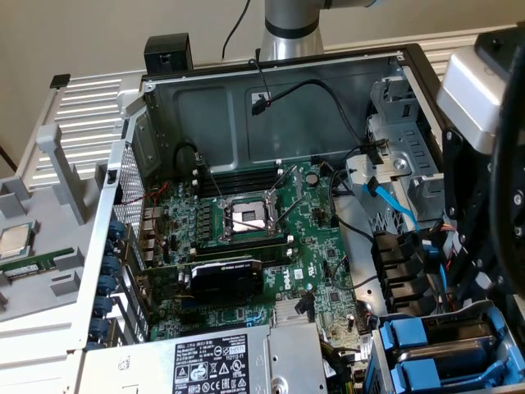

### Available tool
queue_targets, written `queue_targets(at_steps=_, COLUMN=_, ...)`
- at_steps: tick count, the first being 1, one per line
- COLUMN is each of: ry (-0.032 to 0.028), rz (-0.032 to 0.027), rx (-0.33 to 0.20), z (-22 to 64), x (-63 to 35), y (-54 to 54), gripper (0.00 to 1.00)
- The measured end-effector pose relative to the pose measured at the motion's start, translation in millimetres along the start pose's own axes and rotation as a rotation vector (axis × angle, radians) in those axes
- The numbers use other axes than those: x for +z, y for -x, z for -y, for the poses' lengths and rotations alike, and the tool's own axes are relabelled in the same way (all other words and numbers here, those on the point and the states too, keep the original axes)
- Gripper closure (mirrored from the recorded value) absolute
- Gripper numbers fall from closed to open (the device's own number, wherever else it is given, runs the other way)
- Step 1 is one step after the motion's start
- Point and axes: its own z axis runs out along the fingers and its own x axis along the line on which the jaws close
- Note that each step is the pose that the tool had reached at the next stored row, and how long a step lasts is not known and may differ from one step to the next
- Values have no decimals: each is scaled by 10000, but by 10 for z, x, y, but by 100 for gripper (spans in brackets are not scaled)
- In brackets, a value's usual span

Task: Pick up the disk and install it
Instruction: 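Insert the first disk wire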

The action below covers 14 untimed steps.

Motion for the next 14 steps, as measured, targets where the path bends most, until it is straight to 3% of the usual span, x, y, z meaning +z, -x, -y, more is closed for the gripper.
queue_targets(at_steps=1, ry=-13, rz=-76, rx=8, z=3, x=0, y=14, gripper=83)
queue_targets(at_steps=2, ry=-20, rz=-115, rx=14, z=6, x=1, y=20, gripper=83)
queue_targets(at_steps=3, ry=-20, rz=-118, rx=57, z=6, x=1, y=20, gripper=83)
queue_targets(at_steps=11, ry=-31, rz=-7, rx=1242, z=6, x=7, y=20, gripper=83)
queue_targets(at_steps=14, ry=-28, rz=-11, rx=1285, z=3, x=9, y=21, gripper=83)
